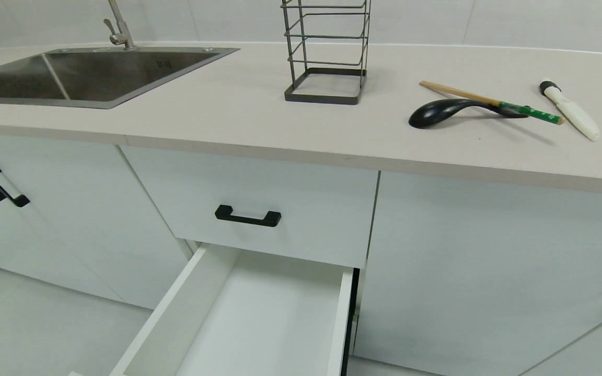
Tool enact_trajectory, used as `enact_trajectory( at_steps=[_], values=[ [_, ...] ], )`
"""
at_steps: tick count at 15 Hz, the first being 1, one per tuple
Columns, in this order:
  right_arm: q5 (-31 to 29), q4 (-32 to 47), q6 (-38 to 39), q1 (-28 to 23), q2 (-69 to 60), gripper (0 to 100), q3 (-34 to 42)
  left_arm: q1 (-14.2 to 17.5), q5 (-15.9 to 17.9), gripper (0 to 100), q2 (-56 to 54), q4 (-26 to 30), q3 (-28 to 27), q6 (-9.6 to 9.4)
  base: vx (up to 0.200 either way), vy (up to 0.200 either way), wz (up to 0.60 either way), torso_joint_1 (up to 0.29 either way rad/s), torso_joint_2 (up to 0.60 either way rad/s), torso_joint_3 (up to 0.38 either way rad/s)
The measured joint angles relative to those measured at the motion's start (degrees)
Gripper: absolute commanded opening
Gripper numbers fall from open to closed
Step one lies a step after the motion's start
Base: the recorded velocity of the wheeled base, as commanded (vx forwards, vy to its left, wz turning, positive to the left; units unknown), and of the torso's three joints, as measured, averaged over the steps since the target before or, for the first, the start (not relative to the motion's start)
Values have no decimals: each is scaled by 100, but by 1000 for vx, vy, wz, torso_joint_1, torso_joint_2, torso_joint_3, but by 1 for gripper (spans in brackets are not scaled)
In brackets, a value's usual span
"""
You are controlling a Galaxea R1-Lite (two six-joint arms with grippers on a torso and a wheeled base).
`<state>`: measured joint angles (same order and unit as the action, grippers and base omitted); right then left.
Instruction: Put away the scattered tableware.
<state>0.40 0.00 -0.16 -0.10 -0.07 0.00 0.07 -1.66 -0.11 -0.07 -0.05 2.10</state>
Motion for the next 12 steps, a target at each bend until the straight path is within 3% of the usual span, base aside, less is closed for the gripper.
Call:
enact_trajectory(
  at_steps=[4,8,12],
  values=[
    [2,0,-27,5,0,0,0,-2,0,100,1,-2,5,-2,0,0,0,45,-68,-17],
    [2,0,-20,5,0,0,0,-2,2,100,1,5,5,0,0,0,0,232,-108,-128],
    [0,0,-27,5,0,0,0,-2,2,100,1,-9,-5,0,0,0,0,213,-634,-224]
  ],
)
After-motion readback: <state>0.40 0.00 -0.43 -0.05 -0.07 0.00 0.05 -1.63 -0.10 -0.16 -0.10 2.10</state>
